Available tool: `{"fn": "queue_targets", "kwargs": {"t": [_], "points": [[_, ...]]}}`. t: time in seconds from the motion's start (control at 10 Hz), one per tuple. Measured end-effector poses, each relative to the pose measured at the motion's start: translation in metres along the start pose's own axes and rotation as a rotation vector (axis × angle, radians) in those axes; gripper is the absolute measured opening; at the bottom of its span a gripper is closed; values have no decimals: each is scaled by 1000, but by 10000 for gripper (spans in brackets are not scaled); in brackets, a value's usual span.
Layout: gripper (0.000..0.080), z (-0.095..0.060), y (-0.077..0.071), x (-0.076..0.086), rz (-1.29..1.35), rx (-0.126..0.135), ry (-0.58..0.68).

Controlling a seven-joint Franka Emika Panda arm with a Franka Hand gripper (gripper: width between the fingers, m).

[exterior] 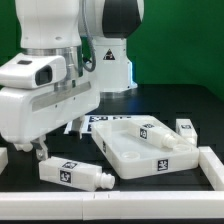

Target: Assemble desk

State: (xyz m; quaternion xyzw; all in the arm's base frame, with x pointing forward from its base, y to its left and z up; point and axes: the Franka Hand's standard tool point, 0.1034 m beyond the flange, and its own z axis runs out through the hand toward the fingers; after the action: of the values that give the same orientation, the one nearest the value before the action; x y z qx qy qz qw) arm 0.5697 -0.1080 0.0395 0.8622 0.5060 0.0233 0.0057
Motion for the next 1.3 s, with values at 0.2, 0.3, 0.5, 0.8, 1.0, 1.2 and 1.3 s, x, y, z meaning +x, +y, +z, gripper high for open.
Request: {"fn": "queue_targets", "kwargs": {"t": [0.2, 0.3, 0.5, 0.8, 1.0, 1.2, 1.3], "points": [[649, 17, 6, 10, -43, -11, 12], [649, 26, 0, 7, -38, -6, 12], [649, 28, 0, 5, -34, -2, 10], [367, 28, 0, 4, -33, 0, 10], [284, 13, -7, -18, 43, -32, 19], [284, -12, -35, -46, 244, -63, 22], [284, -14, -41, -52, 259, -53, 16]]}}
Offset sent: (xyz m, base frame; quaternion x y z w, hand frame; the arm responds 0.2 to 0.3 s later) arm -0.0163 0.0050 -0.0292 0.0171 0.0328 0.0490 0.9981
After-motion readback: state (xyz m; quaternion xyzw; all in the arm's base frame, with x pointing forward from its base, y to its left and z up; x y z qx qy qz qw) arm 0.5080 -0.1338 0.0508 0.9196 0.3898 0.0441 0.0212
